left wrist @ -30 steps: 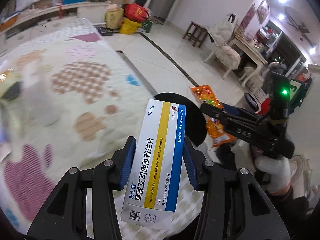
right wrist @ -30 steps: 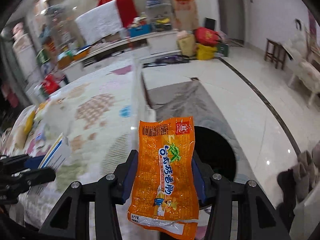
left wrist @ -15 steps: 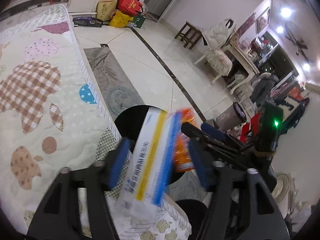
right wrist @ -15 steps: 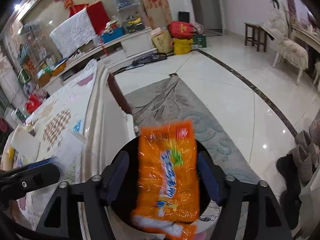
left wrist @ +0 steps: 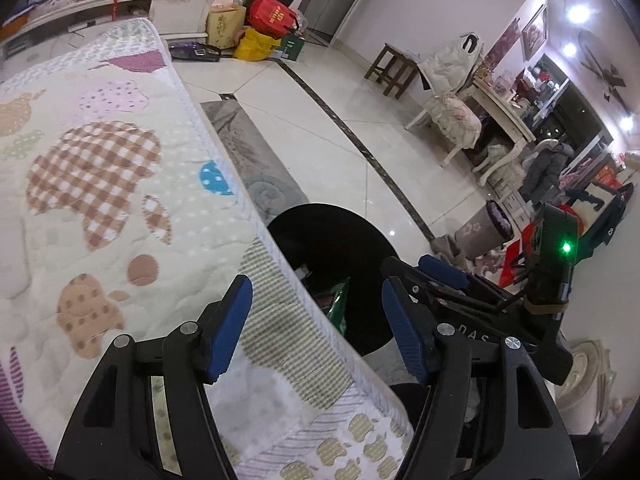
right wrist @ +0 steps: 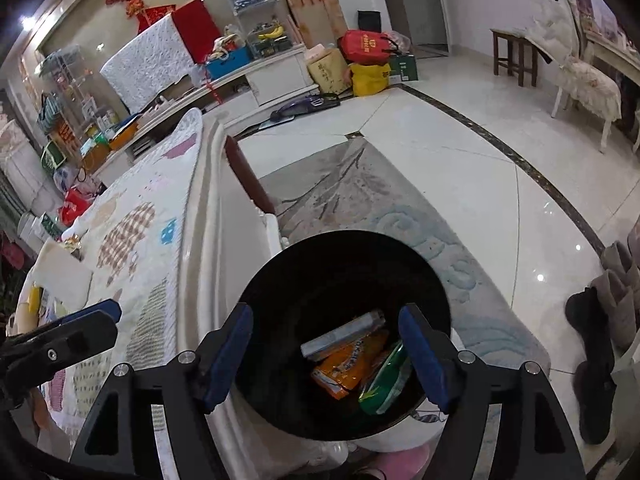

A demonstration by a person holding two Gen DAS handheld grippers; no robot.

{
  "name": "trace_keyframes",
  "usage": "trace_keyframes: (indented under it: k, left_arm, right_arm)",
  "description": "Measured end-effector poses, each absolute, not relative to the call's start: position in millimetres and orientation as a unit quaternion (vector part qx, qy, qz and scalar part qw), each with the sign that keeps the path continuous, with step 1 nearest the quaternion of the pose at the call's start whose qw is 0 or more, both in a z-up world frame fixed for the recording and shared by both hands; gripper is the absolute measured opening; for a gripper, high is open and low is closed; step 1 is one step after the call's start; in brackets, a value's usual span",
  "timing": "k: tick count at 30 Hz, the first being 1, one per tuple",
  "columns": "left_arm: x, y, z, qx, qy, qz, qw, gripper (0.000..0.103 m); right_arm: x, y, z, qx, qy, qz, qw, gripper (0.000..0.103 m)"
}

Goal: Collect trash
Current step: 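Move both open grippers back over the quilt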

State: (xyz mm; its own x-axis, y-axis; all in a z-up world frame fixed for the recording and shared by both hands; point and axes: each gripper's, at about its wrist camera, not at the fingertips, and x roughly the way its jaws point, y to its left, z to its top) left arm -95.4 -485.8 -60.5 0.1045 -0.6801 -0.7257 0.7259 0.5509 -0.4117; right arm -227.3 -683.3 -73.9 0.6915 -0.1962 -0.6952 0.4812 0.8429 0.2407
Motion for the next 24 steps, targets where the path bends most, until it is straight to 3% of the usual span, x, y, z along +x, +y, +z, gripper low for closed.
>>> trace_keyframes:
  k: [12, 24]
  left_arm:
    - [-99.0, -451.3, -51.7, 0.040, 0.447, -0.436, 0.780, 0.066]
    - [-85.7, -365.1, -46.4, 0.016, 0.440, -0.382, 0.812, 0.066]
  right_arm:
    - [-214.1, -640.9, -60.1, 0.185, 0.344, -0.161, 0.906, 0.073]
    - [-184.6, -580.9, -47.6, 0.154, 0.351, -0.108, 0.917, 0.073]
